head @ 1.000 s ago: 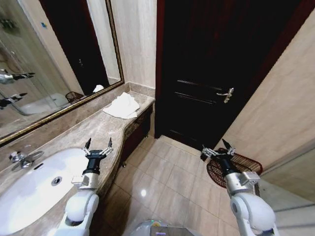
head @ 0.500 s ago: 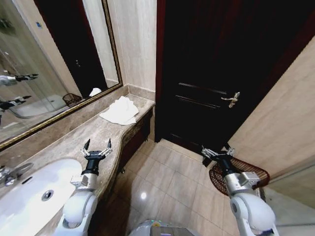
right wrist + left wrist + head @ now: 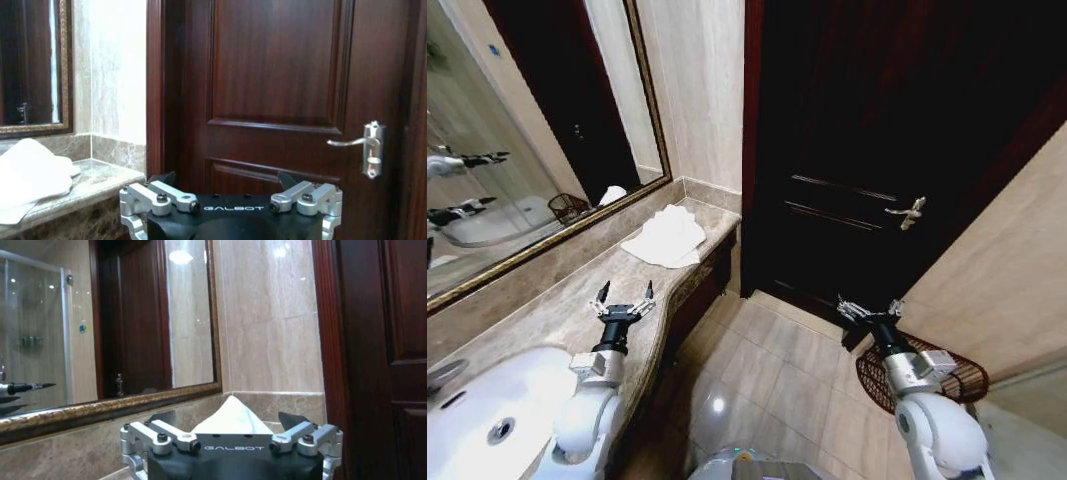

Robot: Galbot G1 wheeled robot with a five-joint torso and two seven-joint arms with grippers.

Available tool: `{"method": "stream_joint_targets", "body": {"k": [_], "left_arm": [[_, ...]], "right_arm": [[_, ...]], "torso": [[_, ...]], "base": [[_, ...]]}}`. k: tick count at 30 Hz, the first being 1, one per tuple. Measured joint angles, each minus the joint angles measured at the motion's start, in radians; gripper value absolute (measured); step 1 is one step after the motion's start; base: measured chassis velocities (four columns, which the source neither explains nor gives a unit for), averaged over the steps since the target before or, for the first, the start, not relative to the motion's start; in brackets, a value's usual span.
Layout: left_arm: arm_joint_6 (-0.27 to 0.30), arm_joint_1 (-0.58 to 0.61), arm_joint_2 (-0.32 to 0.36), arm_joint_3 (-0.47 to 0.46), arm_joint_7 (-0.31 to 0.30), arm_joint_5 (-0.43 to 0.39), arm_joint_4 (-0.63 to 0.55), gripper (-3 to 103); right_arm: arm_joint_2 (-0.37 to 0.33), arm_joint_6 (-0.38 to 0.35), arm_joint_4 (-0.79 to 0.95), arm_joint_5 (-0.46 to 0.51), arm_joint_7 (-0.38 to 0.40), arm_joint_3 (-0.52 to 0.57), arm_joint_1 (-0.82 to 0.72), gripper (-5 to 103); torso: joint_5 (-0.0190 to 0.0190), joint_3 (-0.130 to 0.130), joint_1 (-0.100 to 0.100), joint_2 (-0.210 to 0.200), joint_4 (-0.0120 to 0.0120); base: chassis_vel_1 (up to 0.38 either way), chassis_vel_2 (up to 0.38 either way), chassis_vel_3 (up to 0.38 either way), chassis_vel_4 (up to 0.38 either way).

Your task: Discard the used towel into the hamper.

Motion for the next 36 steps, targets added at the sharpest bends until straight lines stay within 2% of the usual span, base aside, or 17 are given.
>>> {"method": "stream_joint_targets", "body": {"k": [36], "left_arm": [[0.009, -0.006, 0.002, -0.001, 0.0, -0.008, 0.002, 100]], "right_arm": [[0.003, -0.008, 0.001, 0.002, -0.006, -0.002, 0.006, 100]], "torso": [[-0.0001, 0.0, 0.0, 0.0, -0.0002]], "base": [[-0.124, 0.124, 0.125, -0.127]]}}
